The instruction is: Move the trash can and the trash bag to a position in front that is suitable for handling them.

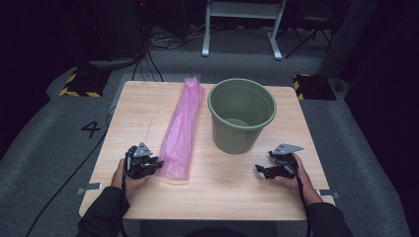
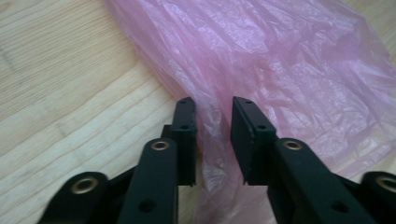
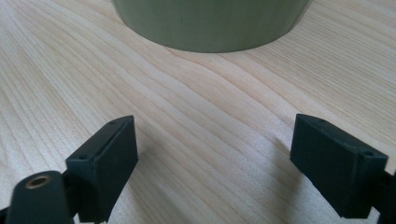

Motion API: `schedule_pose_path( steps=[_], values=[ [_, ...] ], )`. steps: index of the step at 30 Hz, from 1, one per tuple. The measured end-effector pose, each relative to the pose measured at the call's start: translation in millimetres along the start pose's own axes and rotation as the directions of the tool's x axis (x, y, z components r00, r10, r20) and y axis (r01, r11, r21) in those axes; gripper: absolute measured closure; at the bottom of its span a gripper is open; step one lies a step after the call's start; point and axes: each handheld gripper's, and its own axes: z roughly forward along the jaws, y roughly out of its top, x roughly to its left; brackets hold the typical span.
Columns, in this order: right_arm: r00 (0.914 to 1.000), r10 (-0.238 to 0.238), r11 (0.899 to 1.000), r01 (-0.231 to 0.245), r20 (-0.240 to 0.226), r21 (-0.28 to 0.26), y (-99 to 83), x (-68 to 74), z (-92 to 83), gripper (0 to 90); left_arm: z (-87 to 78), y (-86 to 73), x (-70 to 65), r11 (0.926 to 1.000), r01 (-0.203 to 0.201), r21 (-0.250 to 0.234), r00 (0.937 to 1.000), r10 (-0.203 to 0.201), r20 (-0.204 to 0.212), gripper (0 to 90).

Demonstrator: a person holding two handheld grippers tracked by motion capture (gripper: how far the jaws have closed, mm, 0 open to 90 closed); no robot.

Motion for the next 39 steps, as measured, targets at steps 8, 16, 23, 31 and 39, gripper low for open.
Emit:
schedule_pose_path(
  steps=[8,16,23,31,39],
  values=[
    [1.0000,0.000,1.000,0.000,-0.001,0.000,0.0,0.0,0.0,14.9,9.7,6.6,-23.7,0.9986,-0.052,-0.007,0.9983,0.052,0.027,82.5],
    [1.0000,0.003,1.000,-0.003,0.003,-0.001,-0.2,0.5,-0.1,14.9,26.1,19.9,-56.7,0.9926,-0.121,-0.014,0.9884,0.122,0.091,82.3],
    [1.0000,0.004,1.000,-0.004,0.003,0.002,-0.3,0.6,-0.6,14.9,40.2,31.4,-82.3,0.9852,-0.170,-0.024,0.9767,0.172,0.129,80.7],
    [1.0000,0.005,1.000,-0.006,0.007,0.008,-0.1,1.1,-1.4,15.5,53.8,42.2,-110.3,0.9779,-0.206,-0.035,0.9615,0.209,0.178,78.8],
    [1.0000,-0.008,1.000,0.008,-0.005,0.004,1.0,3.9,-4.5,19.0,61.6,52.3,-133.7,0.9580,-0.283,-0.049,0.9331,0.286,0.218,43.9]
  ],
)
